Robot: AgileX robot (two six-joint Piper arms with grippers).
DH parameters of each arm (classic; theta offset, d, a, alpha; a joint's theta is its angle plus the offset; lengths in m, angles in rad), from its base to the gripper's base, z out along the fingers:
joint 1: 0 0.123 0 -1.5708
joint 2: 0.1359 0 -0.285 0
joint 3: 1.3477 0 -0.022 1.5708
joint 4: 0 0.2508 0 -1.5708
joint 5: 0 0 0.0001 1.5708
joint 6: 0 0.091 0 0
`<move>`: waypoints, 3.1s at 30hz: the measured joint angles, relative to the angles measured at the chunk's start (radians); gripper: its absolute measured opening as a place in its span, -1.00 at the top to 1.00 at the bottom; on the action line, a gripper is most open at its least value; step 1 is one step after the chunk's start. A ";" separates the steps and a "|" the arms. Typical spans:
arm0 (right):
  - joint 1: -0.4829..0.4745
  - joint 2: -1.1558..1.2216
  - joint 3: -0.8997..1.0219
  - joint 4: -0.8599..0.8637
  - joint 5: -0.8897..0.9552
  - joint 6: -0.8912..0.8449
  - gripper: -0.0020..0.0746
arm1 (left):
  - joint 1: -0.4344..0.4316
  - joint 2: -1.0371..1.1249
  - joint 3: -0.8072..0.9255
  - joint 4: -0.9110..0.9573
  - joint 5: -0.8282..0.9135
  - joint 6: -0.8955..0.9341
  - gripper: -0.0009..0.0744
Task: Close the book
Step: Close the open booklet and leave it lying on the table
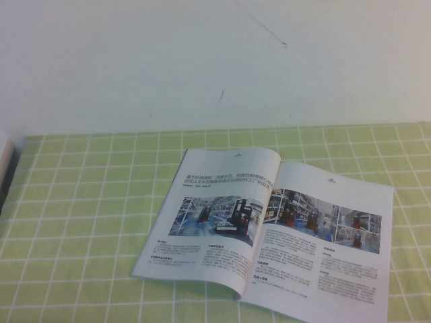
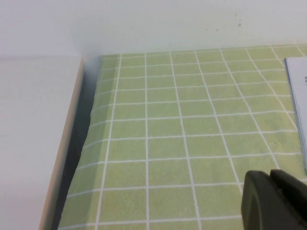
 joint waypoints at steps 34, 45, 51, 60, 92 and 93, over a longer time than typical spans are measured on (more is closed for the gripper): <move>0.000 0.000 -0.040 -0.015 -0.795 -0.022 0.96 | 0.000 0.000 0.002 0.000 -0.942 -0.015 0.99; 0.000 0.105 -0.391 -0.013 -0.210 0.008 0.96 | 0.000 0.075 -0.227 0.255 -0.277 -0.163 0.99; 0.000 0.383 -0.567 0.123 0.129 -0.090 0.96 | 0.000 0.278 -0.328 0.238 -0.173 -0.173 0.99; 0.000 0.714 -0.653 0.506 0.207 -0.537 0.96 | 0.000 0.715 -0.482 -0.150 0.133 -0.095 0.99; 0.119 1.726 -0.664 1.064 0.081 -1.286 0.96 | -0.307 1.623 -1.076 -1.061 0.214 1.115 0.99; 0.124 1.738 -0.666 1.064 0.076 -1.288 0.95 | -0.308 1.633 -1.091 -1.057 0.196 1.131 0.99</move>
